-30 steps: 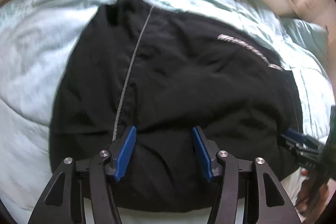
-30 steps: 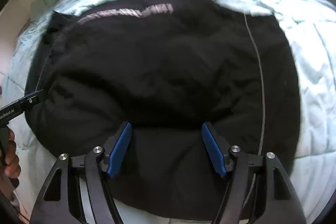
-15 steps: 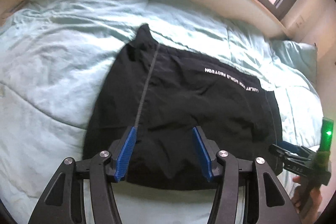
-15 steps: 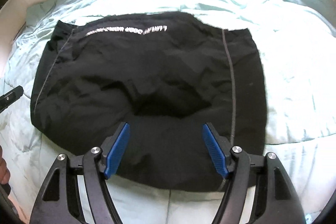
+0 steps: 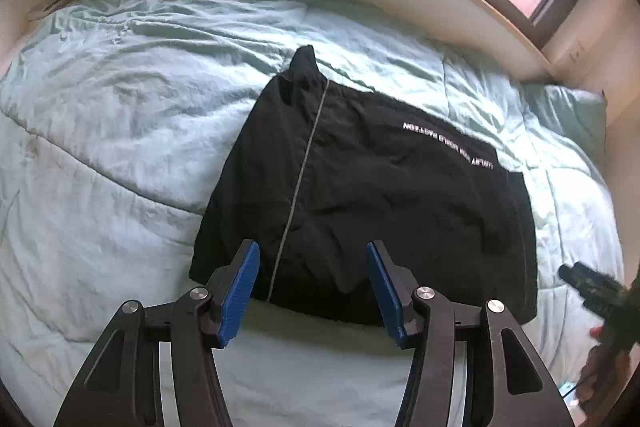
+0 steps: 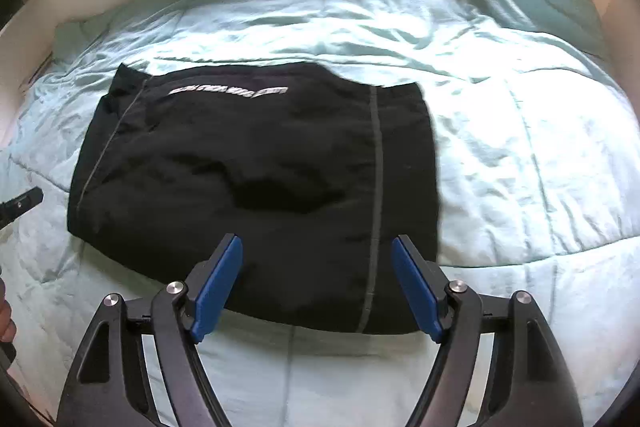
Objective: Fold large clothes
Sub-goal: 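Lift both tools up away from the folded jacket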
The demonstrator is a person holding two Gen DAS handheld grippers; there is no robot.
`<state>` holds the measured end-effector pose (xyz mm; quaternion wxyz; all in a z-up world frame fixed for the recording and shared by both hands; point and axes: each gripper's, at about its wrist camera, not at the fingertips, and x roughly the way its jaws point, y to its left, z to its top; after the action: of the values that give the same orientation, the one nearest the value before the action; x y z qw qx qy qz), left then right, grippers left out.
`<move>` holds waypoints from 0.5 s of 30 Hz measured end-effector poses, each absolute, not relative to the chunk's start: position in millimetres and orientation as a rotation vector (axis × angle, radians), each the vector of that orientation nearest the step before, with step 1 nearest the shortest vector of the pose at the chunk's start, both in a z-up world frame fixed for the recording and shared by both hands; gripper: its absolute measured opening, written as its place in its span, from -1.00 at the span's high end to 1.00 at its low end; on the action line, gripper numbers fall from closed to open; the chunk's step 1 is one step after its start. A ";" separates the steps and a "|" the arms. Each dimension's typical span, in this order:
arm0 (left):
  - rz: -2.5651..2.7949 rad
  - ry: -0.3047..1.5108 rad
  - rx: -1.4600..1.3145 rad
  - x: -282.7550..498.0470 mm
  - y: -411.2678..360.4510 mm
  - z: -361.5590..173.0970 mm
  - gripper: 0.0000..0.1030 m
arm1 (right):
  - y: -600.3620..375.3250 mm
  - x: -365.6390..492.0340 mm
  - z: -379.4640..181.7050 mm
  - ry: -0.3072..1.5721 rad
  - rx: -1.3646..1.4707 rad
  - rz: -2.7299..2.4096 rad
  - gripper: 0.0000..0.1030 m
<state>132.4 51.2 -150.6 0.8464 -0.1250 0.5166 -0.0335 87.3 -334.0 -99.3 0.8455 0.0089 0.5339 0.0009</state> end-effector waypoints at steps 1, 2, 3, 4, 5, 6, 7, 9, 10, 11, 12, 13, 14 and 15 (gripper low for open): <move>-0.071 1.093 -0.258 132.1 49.8 -151.5 -0.11 | -342.0 85.0 -97.7 1.120 0.022 -0.019 -0.52; -0.070 1.099 -0.247 132.7 48.2 -152.7 -0.11 | -351.3 83.0 -96.7 1.116 0.032 -0.036 -0.53; -0.070 1.101 -0.243 133.5 47.7 -153.2 -0.11 | -359.3 81.7 -95.9 1.112 0.046 -0.044 -0.53; -0.071 1.105 -0.239 135.7 47.3 -154.1 -0.11 | -370.3 80.4 -95.0 1.104 0.065 -0.055 -0.53; -0.070 1.108 -0.236 138.4 47.7 -154.5 -0.11 | -381.1 79.9 -94.7 1.095 0.081 -0.068 -0.53; -0.068 1.109 -0.234 140.7 47.9 -154.6 -0.11 | -389.1 80.5 -95.0 1.089 0.091 -0.079 -0.55; -0.067 1.111 -0.231 144.8 48.8 -154.6 -0.11 | -398.9 82.1 -96.2 1.084 0.102 -0.093 -0.56; -0.063 1.102 -0.229 158.9 55.2 -153.6 -0.11 | -414.3 87.3 -99.6 1.076 0.118 -0.120 -0.62; -0.059 1.078 -0.233 165.1 59.4 -152.1 -0.11 | -421.3 90.5 -101.8 1.069 0.128 -0.134 -0.64; -0.054 1.049 -0.243 170.4 64.3 -150.5 -0.11 | -430.3 95.9 -106.1 1.068 0.146 -0.154 -0.67; -0.054 1.011 -0.269 178.3 72.4 -149.8 -0.11 | -435.8 99.1 -110.1 1.070 0.163 -0.168 -0.68; -0.072 0.996 -0.305 186.6 80.0 -151.6 -0.16 | -442.1 103.4 -114.9 1.073 0.187 -0.178 -0.69; -0.096 1.008 -0.343 195.6 86.3 -155.8 -0.25 | -448.4 108.3 -120.5 1.077 0.216 -0.184 -0.69; -0.126 1.042 -0.398 207.8 94.1 -163.9 -0.40 | -454.0 113.7 -127.5 1.082 0.248 -0.182 -0.69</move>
<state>207.8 94.1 -163.9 0.8466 -0.1889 0.4940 -0.0596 113.7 -454.0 -127.5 0.8459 0.1175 0.5131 -0.0861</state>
